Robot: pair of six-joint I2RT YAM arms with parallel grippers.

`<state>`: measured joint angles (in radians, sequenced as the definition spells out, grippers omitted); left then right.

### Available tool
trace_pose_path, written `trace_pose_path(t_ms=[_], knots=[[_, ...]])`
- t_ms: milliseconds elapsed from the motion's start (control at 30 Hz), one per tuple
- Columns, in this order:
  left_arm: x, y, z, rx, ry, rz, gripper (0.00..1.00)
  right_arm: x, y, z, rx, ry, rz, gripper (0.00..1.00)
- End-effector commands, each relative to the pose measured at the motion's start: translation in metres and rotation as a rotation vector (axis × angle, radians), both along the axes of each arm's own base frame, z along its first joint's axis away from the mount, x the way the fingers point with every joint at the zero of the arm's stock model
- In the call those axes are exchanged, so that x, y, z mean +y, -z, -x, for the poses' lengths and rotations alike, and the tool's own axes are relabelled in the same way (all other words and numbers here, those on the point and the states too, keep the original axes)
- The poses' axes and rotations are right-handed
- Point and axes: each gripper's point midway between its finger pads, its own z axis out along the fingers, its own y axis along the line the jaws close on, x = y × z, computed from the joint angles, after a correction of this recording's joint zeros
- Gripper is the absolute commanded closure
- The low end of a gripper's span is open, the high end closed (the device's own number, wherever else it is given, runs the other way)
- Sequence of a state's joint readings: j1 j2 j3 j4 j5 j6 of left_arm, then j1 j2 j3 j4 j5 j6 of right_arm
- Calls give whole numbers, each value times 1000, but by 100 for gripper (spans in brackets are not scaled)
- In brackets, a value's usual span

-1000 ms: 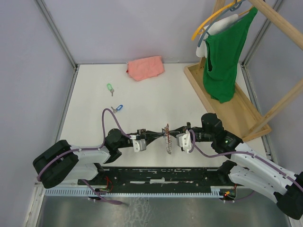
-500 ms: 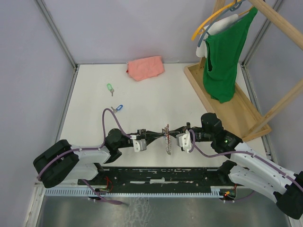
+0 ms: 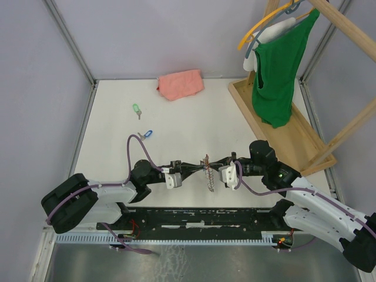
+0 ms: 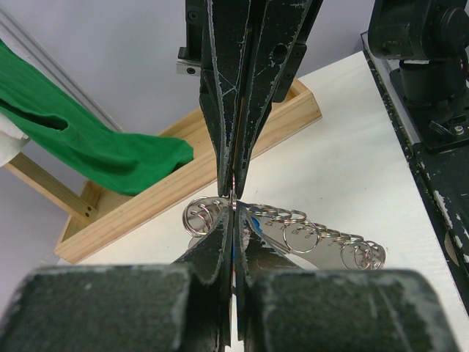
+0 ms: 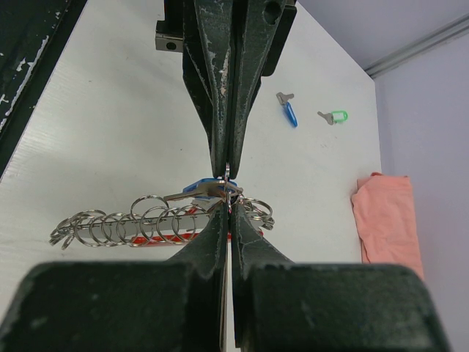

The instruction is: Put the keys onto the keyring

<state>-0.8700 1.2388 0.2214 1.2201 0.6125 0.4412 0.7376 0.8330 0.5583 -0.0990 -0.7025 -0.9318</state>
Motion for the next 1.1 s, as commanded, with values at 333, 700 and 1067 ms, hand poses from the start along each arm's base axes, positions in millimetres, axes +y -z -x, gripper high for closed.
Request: trace_pose_path(t_ms=[333,700,1067], knots=[[2,-19,-4,-76,-23,45,97,4,-30,-5,-59,-1,-57,99],[1,-19,-2,-75,-8,44,97,5,-31,-4,-59,-5,-60,100],[-1,-18,0,-71,7,39,97,5,-34,-7,-63,11,-71,99]])
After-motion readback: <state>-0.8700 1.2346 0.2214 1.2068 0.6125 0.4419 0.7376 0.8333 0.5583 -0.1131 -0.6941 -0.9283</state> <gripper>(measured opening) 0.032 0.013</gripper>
